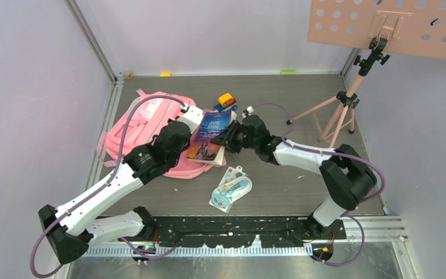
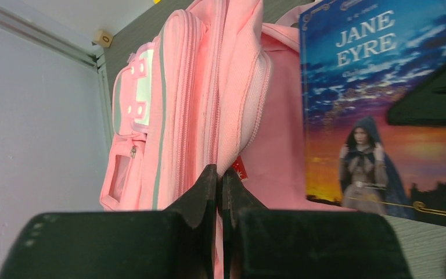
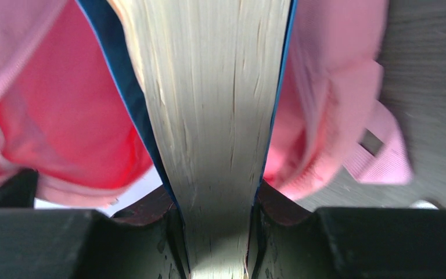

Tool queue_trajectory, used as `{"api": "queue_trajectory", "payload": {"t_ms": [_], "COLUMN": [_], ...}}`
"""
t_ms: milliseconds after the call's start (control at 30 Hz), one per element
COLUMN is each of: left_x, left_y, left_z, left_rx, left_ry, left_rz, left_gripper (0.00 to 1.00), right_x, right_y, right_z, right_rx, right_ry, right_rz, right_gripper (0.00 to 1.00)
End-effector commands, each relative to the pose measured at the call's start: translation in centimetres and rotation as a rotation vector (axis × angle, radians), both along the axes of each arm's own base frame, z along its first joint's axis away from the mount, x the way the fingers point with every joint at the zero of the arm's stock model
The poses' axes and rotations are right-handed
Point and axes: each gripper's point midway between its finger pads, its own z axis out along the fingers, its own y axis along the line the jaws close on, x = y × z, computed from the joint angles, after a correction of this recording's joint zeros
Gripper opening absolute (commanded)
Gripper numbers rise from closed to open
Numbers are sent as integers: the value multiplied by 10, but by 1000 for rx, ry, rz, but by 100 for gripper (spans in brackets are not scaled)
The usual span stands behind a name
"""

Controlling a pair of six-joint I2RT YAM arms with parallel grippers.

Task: Pack the student bag
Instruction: Place the book in the student bag.

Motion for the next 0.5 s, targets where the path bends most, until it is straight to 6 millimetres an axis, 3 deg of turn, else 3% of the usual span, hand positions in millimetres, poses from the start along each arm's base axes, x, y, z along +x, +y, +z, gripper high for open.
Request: {"api": "queue_trajectory", "payload": {"t_ms": [0, 200, 467], "left_x": [3, 2, 2], "left_y": [-1, -7, -12], "left_z": [38, 26, 23], "left_rx": [-133, -151, -163], "left_ry": [-145, -104, -89], "left_rz": [2, -11, -24], "left_gripper": [0, 0, 0], "right_x": [29, 26, 15], "right_y": [54, 87, 96], "right_z": [131, 136, 138], "right_rx": [391, 460, 483], "right_ry": [-247, -228, -244], "right_rz": [19, 66, 96], "right_gripper": [1, 1, 1]}}
